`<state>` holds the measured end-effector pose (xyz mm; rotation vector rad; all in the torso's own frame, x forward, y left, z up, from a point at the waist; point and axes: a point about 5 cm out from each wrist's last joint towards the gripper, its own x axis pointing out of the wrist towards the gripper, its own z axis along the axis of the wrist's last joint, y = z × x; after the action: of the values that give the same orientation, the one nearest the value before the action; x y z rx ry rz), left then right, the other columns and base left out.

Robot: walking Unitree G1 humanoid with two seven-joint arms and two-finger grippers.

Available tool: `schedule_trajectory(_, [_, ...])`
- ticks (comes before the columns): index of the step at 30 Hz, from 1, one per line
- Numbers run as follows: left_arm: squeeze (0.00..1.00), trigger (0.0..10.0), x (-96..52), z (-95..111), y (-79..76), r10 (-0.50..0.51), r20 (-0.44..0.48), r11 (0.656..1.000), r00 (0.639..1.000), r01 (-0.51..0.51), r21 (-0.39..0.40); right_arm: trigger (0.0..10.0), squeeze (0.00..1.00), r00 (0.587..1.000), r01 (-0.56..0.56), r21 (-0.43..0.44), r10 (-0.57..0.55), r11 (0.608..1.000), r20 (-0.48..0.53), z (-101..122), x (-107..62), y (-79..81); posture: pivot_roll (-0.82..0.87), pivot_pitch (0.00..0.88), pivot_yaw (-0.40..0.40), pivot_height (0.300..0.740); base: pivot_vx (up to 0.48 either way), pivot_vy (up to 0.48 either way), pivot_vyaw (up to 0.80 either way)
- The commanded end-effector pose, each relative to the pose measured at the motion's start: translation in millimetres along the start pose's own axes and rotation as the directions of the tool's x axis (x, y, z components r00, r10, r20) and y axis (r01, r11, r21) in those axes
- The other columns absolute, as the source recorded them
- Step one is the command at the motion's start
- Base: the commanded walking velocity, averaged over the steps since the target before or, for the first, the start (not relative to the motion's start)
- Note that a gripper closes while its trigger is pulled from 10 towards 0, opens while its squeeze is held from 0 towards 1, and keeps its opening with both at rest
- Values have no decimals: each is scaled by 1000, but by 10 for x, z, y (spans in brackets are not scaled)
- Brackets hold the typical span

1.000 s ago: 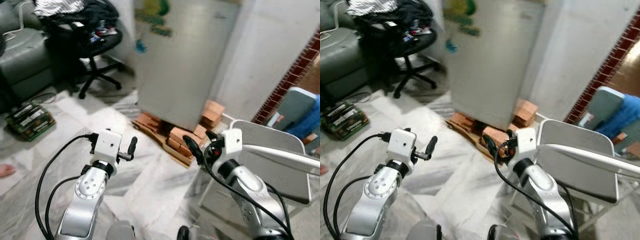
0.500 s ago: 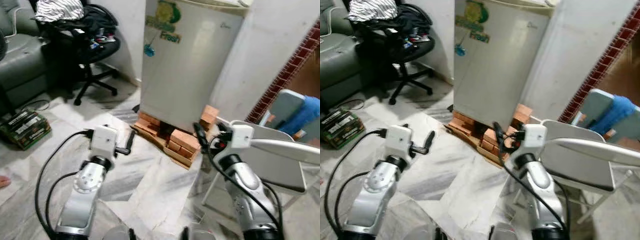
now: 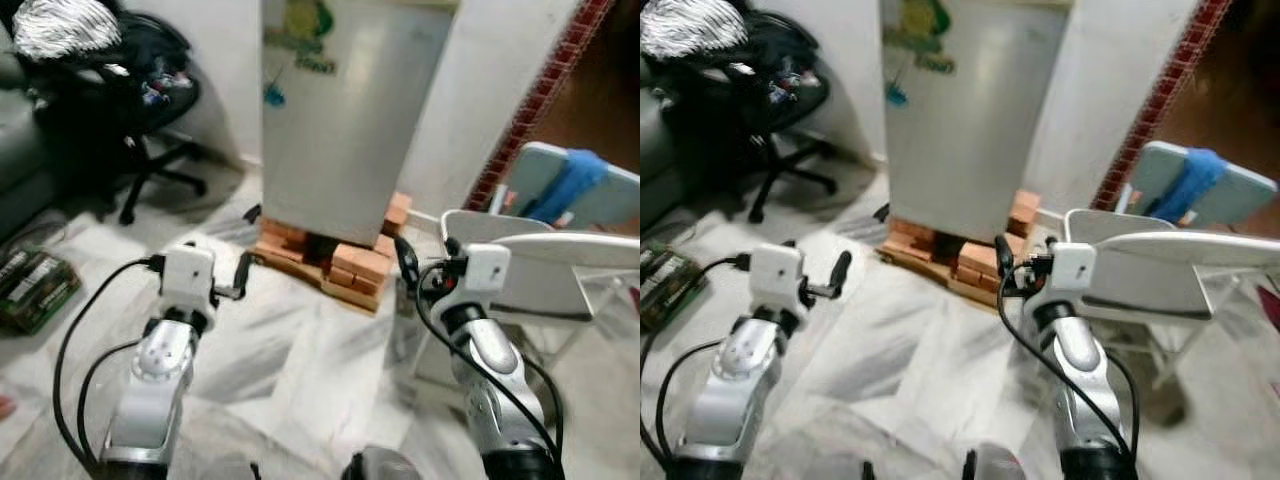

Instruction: Restocking fridge

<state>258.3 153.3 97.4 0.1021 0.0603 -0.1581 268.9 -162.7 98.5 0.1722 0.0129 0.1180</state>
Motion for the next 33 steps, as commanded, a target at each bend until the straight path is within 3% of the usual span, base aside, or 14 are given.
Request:
schedule_trajectory(1, [0,10000,23,52,-82,-22,20,1000,1000,22,-15,10000,0,999,40,-9,-40,999,7,15,-26,-103,39,60,-34,740,0,435,-800])
schedule_trajectory(9, [0,10000,18,28,-57,7,9,1000,1000,-7,-22,10000,0,999,42,-11,-42,999,5,5,-37,-110,38,67,-39,740,0,444,-666])
schedule_trajectory(16, [0,10000,6,17,-24,23,7,999,1000,-23,-33,10000,0,999,21,0,-21,1000,29,30,-42,-117,40,66,-45,740,0,458,0])
schedule_trajectory(24, [0,10000,-65,-41,113,38,-3,999,999,-38,-2,10000,0,994,113,-70,-113,991,4,8,-35,-219,39,65,-42,740,0,458,0])
schedule_trajectory(27, [0,10000,-48,-12,114,30,9,1000,1000,-30,-8,10000,0,991,136,-149,-137,979,7,-3,-22,-229,39,60,-38,740,323,352,0])
schedule_trajectory(33, [0,10000,-19,11,91,24,15,999,1000,-23,-31,10000,0,991,134,-126,-132,983,19,15,-16,-217,37,60,-38,740,374,301,0])
